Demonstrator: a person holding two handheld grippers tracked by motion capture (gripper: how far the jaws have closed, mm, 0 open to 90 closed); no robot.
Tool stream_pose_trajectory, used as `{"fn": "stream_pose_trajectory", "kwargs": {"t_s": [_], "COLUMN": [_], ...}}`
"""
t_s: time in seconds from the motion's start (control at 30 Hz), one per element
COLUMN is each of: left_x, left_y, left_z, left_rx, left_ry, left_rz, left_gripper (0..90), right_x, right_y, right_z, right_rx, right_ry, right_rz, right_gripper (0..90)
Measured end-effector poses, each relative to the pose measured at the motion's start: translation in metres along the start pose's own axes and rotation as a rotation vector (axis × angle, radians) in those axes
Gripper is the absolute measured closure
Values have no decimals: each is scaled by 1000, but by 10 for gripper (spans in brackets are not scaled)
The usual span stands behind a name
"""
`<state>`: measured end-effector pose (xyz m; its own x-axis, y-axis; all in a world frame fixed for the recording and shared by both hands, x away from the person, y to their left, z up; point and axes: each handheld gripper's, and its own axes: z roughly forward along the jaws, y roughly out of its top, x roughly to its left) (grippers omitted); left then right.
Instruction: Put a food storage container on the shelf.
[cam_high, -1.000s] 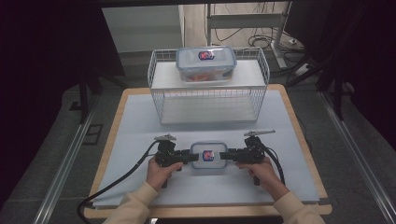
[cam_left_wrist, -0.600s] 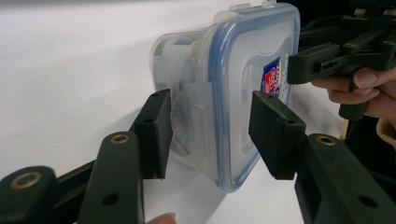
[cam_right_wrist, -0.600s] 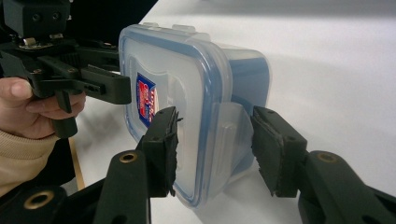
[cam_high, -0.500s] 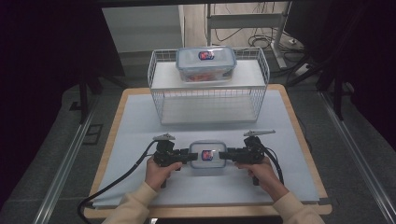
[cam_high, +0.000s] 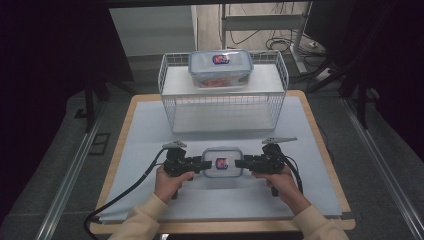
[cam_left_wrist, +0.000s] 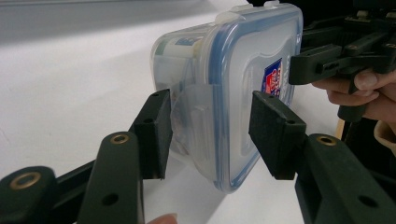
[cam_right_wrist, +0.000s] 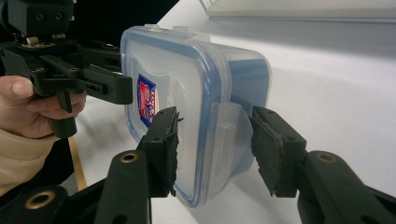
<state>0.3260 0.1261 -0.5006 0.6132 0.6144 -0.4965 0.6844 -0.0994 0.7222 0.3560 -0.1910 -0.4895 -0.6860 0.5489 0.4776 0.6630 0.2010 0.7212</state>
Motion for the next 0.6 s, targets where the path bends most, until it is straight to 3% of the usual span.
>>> {"fn": "stream_pose_trajectory", "kwargs": {"t_s": [0.27,0.6], "left_x": [-4,-14], "left_y": [13,45], "left_z": [-1,-16], "left_rx": [-14,-46], "left_ry": [5,18], "left_rz": [13,53], "left_gripper": [505,505], "right_x": [0,10], "right_y": [10,42], "right_z": [-6,-17], "right_rx": [-16,-47], "right_ry": [-5,-17], "right_rz": [-7,-50], "right_gripper": [523,522]}}
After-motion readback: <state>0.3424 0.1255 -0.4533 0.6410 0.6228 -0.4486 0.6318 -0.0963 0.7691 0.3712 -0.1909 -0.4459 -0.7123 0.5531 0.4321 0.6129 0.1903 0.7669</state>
